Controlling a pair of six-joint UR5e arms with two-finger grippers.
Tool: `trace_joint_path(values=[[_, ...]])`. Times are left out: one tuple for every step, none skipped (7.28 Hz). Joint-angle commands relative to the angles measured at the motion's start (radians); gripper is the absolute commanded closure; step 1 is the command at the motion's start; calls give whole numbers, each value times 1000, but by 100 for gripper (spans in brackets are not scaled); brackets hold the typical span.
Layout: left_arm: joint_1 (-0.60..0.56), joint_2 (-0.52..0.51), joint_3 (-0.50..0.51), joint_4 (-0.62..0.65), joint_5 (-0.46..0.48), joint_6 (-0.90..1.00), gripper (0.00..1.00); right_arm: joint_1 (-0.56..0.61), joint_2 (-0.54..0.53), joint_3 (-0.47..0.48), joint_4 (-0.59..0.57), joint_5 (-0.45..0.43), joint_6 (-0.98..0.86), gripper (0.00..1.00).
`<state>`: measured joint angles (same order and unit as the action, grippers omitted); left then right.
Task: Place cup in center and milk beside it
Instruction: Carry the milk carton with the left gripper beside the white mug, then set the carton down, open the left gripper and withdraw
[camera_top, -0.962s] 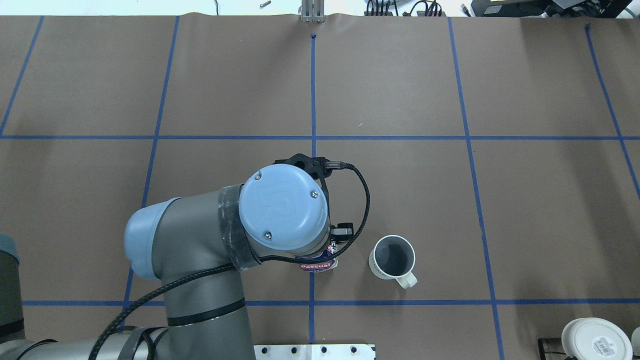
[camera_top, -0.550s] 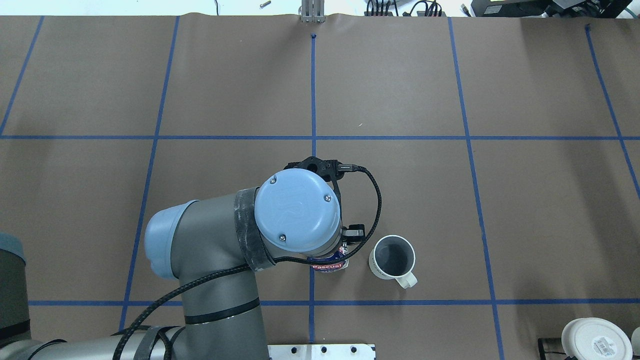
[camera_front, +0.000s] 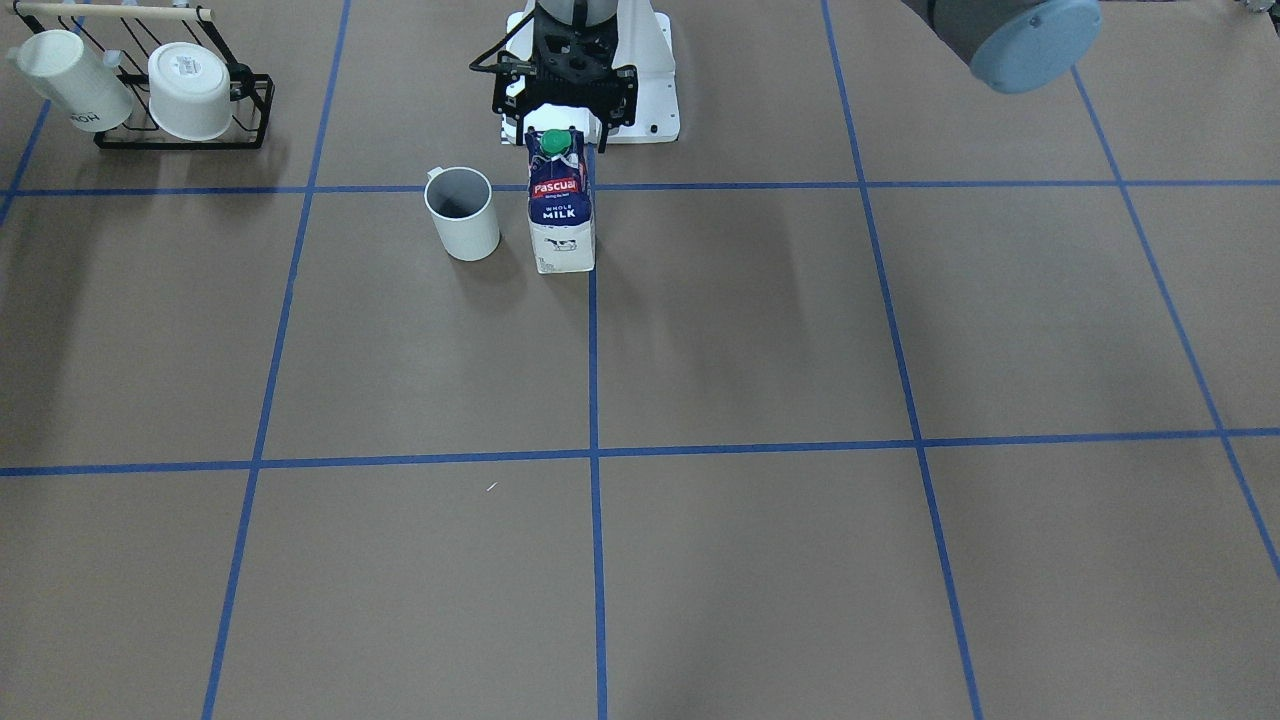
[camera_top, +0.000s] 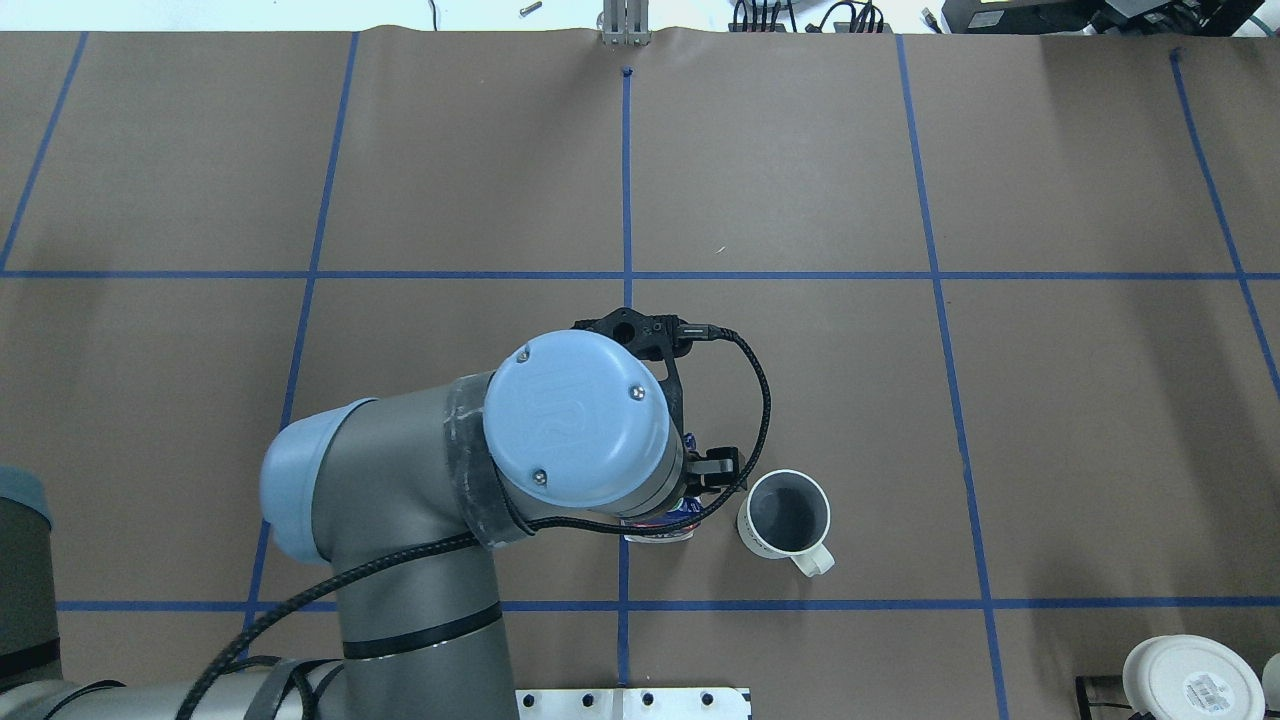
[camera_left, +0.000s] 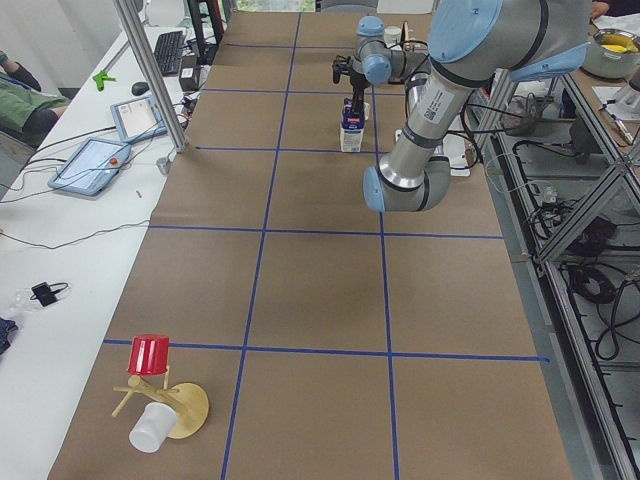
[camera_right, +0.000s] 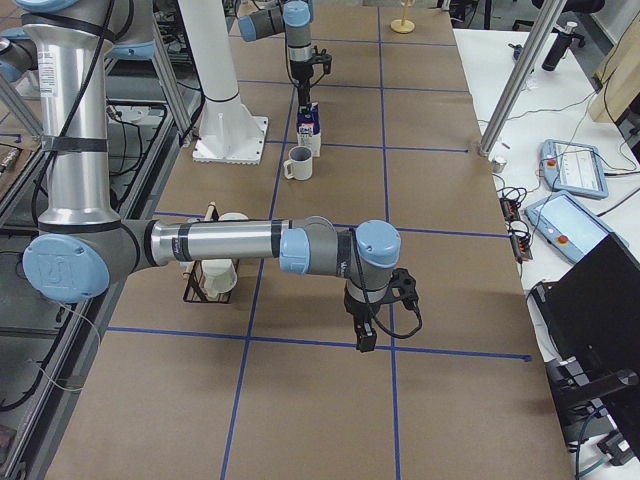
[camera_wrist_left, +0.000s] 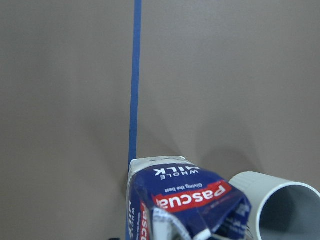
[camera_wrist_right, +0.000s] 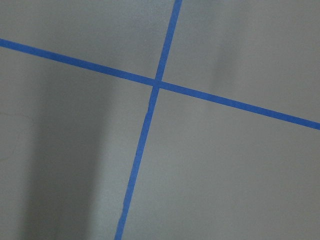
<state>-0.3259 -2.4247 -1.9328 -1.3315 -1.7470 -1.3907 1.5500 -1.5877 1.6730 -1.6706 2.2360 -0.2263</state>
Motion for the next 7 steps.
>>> trace_joint_path(values=[[-133,10,-43,5,-133,37,1,-1,6,-1,0,1,13,0],[-242,74,-43,21,-191,190,1,-1,8,-3,0,1,13,0],[-362,179,-41,25,-239,425,1,-1,6,-9,0,1,12,0],[-487,282,-40,26,-291,655,1,-1,6,-18,2,1,12,0],[-603,373,-35,26,-328,858,1,-1,6,-32,0,1,12,0],[-721,459,-26,26,-376,1038,1,-1,6,-42,0,-1,12,0],[-855,546,-2,25,-438,1193,1,-1,6,-55,2,-1,12,0]])
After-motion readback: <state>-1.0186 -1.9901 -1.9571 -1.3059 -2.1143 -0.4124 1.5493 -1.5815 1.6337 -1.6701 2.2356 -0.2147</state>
